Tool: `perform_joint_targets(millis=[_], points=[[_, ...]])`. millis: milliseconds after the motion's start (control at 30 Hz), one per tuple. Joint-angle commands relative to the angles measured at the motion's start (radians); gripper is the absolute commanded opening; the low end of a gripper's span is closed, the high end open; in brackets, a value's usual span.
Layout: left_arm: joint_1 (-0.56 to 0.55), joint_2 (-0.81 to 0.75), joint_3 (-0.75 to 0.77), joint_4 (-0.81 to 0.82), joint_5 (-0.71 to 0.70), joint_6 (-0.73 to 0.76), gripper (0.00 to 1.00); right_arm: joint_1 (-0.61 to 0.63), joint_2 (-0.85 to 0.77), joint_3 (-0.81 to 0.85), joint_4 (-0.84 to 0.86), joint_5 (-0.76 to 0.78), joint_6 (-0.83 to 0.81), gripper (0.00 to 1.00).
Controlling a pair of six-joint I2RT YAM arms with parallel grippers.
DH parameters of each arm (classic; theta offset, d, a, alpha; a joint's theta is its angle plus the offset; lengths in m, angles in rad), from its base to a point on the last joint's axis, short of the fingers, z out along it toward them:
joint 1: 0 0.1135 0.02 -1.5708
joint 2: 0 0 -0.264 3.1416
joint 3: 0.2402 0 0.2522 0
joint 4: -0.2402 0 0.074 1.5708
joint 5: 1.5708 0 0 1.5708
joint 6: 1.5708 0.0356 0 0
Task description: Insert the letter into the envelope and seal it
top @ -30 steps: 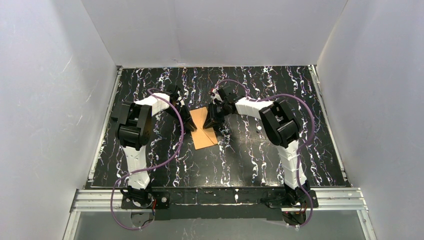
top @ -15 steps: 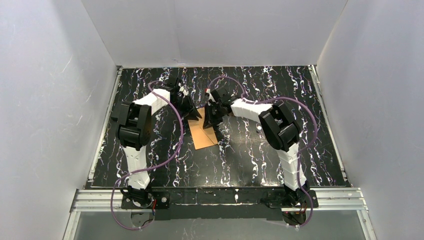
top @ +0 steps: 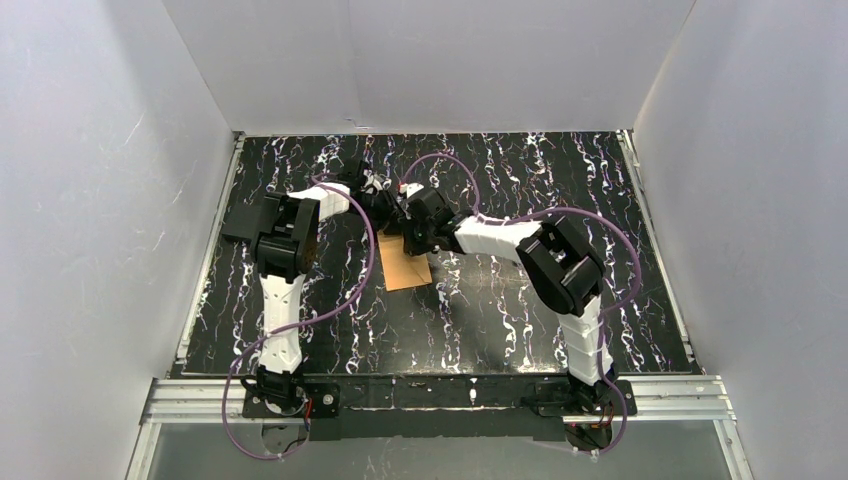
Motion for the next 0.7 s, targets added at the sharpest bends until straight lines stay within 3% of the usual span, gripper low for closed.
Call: perform_joint_targets(millis=[0, 200, 400, 667], points=[[-0.003, 0.015, 0.037, 0.039, 0.067, -0.036, 0.23, 0.017, 0.084, -0.087, -0.06, 0.218, -0.07, 0.23], [0.021, 0.025, -0.023, 0.084, 0.083, -0.044, 0.23, 0.027, 0.069, -0.148, -0.036, 0.245, -0.063, 0.22], [0.03, 0.015, -0.037, -0.044, 0.033, 0.017, 0.21, 0.03, 0.062, -0.14, -0.042, 0.266, -0.089, 0.24], [0.031, 0.033, -0.129, -0.061, 0.046, -0.06, 0.18, 0.046, 0.105, -0.105, 0.017, 0.347, -0.135, 0.26]])
